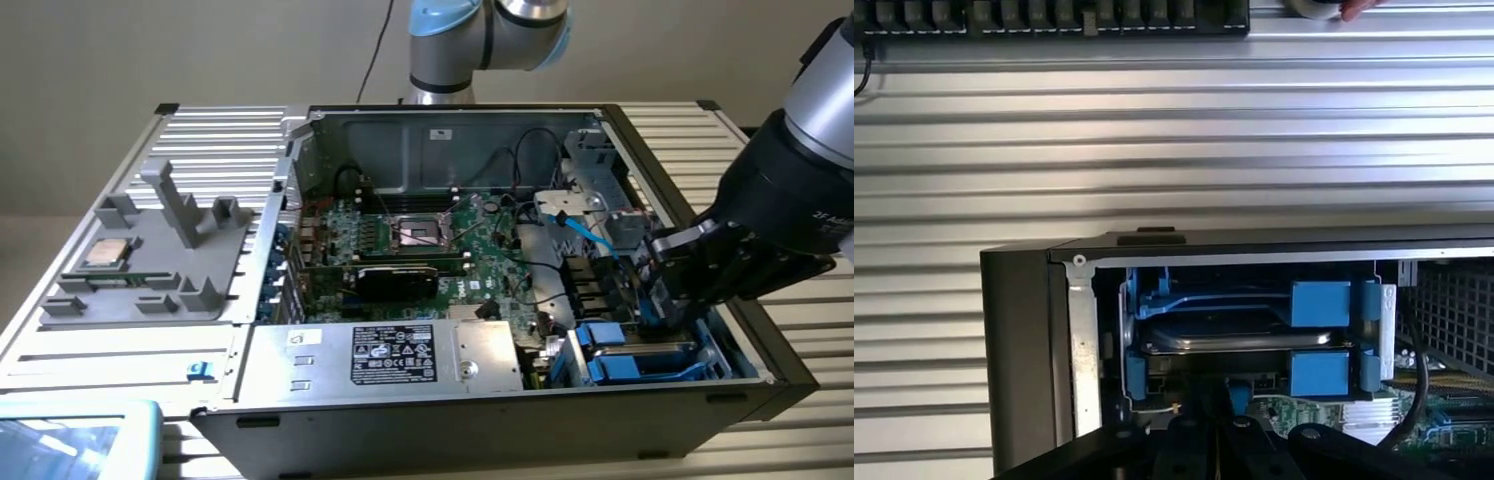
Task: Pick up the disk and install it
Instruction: 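Insert the second disk wire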
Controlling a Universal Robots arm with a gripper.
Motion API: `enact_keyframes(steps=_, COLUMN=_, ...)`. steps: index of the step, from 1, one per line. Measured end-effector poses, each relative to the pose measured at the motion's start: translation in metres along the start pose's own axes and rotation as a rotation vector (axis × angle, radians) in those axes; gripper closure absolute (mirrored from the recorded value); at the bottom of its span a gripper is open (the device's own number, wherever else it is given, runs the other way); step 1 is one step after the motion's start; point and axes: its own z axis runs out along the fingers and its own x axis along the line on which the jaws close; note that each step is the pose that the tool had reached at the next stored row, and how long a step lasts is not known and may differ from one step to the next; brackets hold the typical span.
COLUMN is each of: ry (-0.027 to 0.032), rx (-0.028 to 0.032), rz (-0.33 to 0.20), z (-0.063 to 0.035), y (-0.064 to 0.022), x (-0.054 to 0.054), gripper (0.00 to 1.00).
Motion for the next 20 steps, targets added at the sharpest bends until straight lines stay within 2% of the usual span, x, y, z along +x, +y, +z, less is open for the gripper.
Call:
enact_keyframes(steps=5, ry=0.0003, rx=0.0008, rz=0.0, z=0.0003, y=-0.0008, x=-0.0029, gripper=0.89)
enact_keyframes(steps=10, ry=0.0012, rx=0.0008, rz=-0.004, z=0.001, y=-0.0023, x=0.0023, gripper=0.89)
enact_keyframes(steps=20, ry=0.0009, rx=0.0039, rz=-0.016, z=0.0082, y=-0.0021, x=0.0027, gripper=0.89)
